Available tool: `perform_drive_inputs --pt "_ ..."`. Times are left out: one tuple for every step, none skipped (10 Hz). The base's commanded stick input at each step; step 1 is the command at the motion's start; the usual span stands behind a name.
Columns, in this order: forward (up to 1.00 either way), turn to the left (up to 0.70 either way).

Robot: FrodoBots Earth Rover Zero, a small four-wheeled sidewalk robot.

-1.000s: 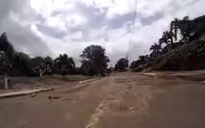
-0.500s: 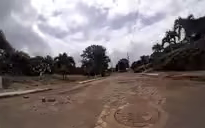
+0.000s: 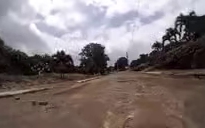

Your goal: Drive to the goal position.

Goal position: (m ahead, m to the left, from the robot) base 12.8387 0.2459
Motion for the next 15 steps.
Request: perform_drive_inputs --pt "0.85 -0.27" --pt "0.85 -0.24" --pt "0.85 -0.1" --pt "0.85 0.0" --pt "0.85 0.0" --pt "0.85 0.0" --pt "0.85 0.0" --pt "0.85 0.0" --pt "0.85 0.0" --pt "0.85 0.0" --pt "0.85 0.0" --pt "0.85 0.0" --pt "0.85 0.13" --pt "0.85 0.27" --pt "0.85 0.27"
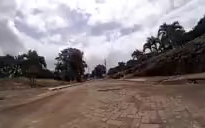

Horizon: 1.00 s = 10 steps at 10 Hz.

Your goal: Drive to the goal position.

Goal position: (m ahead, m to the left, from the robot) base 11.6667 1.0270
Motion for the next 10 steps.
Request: perform_drive_inputs --pt "0.85 0.22" --pt "0.85 0.0" --pt "0.85 0.0" --pt "0.85 0.0" --pt "0.85 0.0" --pt "0.85 0.0" --pt "0.85 0.0" --pt "0.85 0.0" --pt "0.85 0.0" --pt "0.85 0.0"
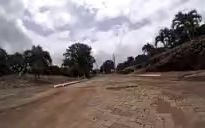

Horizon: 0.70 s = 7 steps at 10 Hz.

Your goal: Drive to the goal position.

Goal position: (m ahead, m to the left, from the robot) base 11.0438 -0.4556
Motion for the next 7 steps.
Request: perform_drive_inputs --pt "0.85 0.0" --pt "0.85 0.0" --pt "0.85 0.0" --pt "0.85 0.0" --pt "0.85 0.0" --pt "0.85 0.0" --pt "0.85 0.0"
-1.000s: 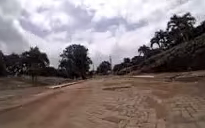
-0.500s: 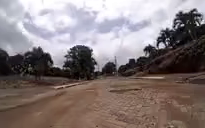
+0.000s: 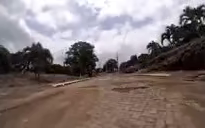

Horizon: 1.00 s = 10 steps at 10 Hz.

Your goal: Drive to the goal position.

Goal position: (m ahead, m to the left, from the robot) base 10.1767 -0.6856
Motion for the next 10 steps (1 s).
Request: perform_drive_inputs --pt "0.85 0.0" --pt "0.85 0.0" --pt "0.85 0.0" --pt "0.85 0.0" --pt "0.85 0.0" --pt "0.85 0.0" --pt "0.85 0.0" --pt "0.85 0.04" --pt "0.85 0.24" --pt "0.85 0.03"
